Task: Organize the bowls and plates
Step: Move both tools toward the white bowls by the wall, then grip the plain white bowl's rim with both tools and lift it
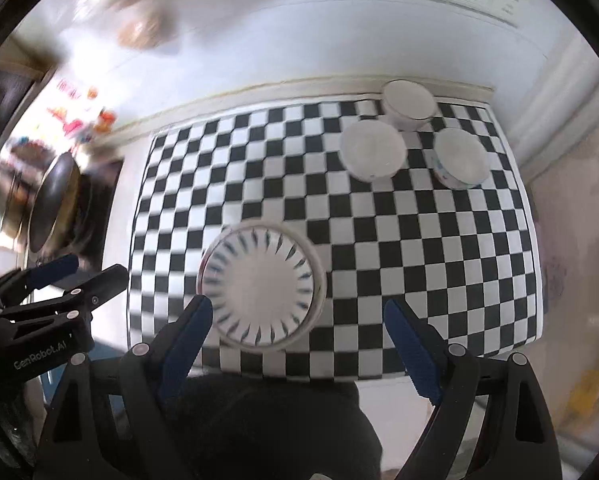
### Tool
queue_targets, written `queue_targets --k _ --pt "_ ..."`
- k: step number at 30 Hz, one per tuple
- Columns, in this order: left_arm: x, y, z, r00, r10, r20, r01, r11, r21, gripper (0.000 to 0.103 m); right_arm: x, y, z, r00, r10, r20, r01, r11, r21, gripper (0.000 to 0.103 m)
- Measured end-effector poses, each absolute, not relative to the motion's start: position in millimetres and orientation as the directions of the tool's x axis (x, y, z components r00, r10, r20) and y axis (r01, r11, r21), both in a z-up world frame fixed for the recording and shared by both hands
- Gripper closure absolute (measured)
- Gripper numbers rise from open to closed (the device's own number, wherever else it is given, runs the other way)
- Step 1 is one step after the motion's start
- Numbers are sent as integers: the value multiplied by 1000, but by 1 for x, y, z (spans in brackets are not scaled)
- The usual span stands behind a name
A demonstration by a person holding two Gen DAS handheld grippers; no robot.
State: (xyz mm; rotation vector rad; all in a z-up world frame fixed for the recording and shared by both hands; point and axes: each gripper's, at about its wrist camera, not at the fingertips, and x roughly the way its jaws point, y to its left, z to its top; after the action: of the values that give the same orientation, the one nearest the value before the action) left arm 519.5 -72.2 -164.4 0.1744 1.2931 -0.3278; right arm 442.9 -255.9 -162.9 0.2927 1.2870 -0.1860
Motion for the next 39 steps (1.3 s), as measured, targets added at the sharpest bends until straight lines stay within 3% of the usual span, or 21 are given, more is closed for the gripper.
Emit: queue_targets --k 9,16,18,24,27,32,35,39 --pt "583 -104 -179 281 -205 -938 382 920 -86 23 471 -330 -185 361 -34 -932 497 853 161 13" --pt "639 -172 -224 214 -232 -949 414 901 -127 23 522 -406 -254 320 14 -947 546 814 197 13" --pt "655 -197 -244 165 -246 -955 408 899 -161 32 537 -425 -281 291 41 -956 557 805 204 16" --pt "691 -267 -311 55 -217 -975 385 905 -180 62 583 -466 -361 188 137 -972 562 797 221 34" --pt "704 -289 -336 23 -190 -982 378 910 -167 63 601 -473 -389 145 165 -975 541 812 218 41" --pt "717 -318 -365 -15 -175 -985 416 894 -165 64 622 -479 -422 99 197 -975 515 829 219 76" --pt "724 -329 -382 -44 -152 -987 449 880 -156 76 629 -481 -432 91 211 -973 498 837 228 85" --pt "727 -335 -398 -88 -147 -985 452 875 -171 85 637 -480 -437 76 206 -976 469 856 217 87"
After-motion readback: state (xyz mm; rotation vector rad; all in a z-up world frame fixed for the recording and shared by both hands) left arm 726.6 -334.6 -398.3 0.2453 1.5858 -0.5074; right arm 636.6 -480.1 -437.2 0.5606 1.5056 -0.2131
